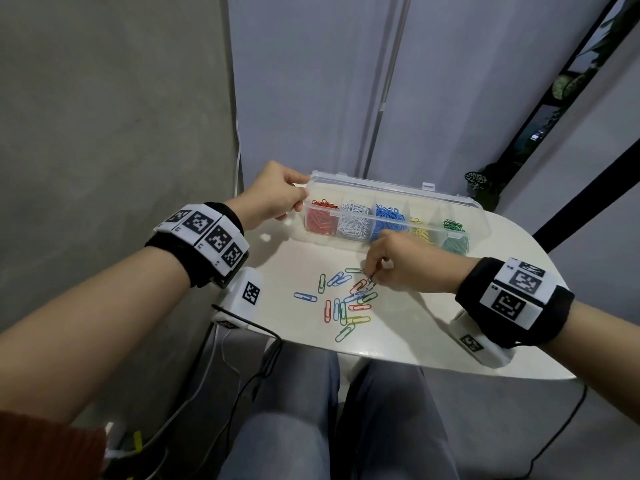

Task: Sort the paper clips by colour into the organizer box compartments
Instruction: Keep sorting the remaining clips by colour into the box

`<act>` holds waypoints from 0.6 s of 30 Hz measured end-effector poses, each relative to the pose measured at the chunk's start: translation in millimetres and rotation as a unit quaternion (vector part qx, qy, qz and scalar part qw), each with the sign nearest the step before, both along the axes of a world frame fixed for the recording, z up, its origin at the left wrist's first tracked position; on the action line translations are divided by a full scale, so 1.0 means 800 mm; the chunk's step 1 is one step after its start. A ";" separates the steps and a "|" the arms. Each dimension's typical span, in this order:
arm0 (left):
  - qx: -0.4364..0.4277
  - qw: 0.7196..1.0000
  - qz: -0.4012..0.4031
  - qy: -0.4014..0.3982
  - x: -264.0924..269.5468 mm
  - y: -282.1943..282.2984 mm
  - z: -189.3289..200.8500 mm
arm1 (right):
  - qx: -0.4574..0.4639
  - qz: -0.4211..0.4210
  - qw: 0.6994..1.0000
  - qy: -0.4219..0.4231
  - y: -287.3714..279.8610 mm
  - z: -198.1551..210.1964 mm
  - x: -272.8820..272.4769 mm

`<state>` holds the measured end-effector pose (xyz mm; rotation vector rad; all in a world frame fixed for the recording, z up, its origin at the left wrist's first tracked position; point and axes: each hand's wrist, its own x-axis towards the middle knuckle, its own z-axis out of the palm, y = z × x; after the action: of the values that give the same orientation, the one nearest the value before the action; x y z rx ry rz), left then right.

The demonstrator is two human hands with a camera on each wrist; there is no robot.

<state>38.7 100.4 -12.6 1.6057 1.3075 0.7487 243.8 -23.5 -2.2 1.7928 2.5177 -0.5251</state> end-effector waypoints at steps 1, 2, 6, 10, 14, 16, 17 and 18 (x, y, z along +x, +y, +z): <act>0.002 1.000 -0.001 0.001 0.000 0.000 0.000 | -0.002 -0.002 1.000 -0.007 -0.001 -0.001 0.001; 0.003 1.000 -0.003 0.002 0.000 0.000 0.000 | -0.001 0.000 1.000 -0.015 -0.001 -0.002 0.001; 0.000 1.000 -0.003 -0.009 0.000 -0.001 -0.001 | 0.037 0.036 0.998 -0.023 -0.003 -0.010 0.002; 0.001 1.000 -0.002 -0.010 0.000 -0.002 -0.001 | 0.063 0.039 0.997 -0.033 -0.004 -0.009 0.000; 0.000 1.000 -0.001 -0.011 0.000 -0.002 -0.002 | 0.062 0.001 0.998 -0.033 -0.006 -0.013 0.000; -0.001 1.000 0.000 -0.010 0.000 -0.001 -0.002 | 0.074 -0.004 0.997 -0.029 -0.006 -0.014 0.001; -0.001 1.000 0.001 -0.011 0.000 -0.001 -0.002 | 0.075 -0.009 0.997 -0.022 -0.007 -0.013 0.002; -0.001 1.000 0.000 -0.010 0.001 -0.001 -0.001 | 0.078 -0.018 0.997 -0.009 -0.006 -0.010 0.003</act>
<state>39.3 99.7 -13.8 1.5917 1.2937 0.7624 246.3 -28.4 -10.0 1.8870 2.5851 -0.3182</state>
